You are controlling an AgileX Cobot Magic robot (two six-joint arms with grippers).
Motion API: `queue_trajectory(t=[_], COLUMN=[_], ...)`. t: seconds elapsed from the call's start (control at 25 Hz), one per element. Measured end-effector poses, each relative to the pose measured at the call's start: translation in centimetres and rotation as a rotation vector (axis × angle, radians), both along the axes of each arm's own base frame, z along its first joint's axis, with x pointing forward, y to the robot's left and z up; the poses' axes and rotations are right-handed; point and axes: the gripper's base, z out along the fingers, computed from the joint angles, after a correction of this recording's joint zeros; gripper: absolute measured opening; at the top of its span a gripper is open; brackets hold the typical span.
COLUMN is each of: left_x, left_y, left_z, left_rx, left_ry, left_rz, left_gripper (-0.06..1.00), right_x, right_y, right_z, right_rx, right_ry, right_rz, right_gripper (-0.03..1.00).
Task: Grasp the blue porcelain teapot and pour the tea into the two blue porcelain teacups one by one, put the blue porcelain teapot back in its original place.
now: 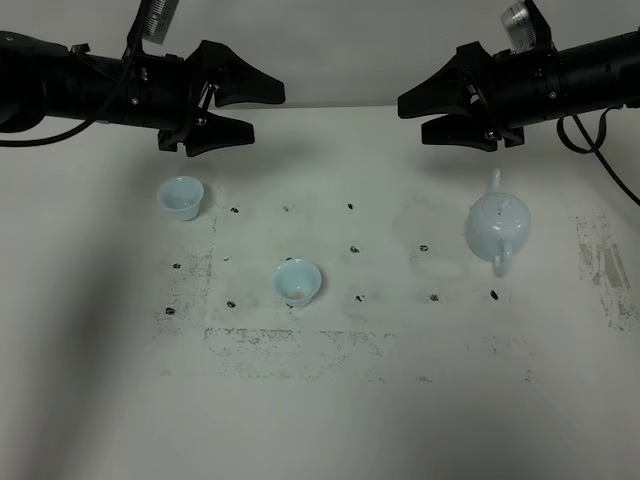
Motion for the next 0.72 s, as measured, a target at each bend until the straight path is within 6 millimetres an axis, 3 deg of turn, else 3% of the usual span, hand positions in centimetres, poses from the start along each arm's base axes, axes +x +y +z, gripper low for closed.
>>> queue_trajectory(t=[0.48,0.56,0.72], left_x=[0.1,0.0,-0.4], left_y=[0.3,0.8,3.8], left_z=[0.0,0.5,2.7], left_rx=[0.004,-0.003,0.074], left_ry=[-0.004,-0.008,-0.069], left_rz=[0.014,0.010,0.047], left_gripper=[0.72,0.72,0.72], right_x=[-0.1,-0.2,-0.2], right_y=[0.0,-0.1,-0.2], right_z=[-0.2,-0.2,-0.2], right_rx=[-0.013,-0.010,-0.013], right_ry=[0.004,0.008,0.010], right_rz=[0.014,0.024,0.029], right_gripper=[0.56,0.56,0.56])
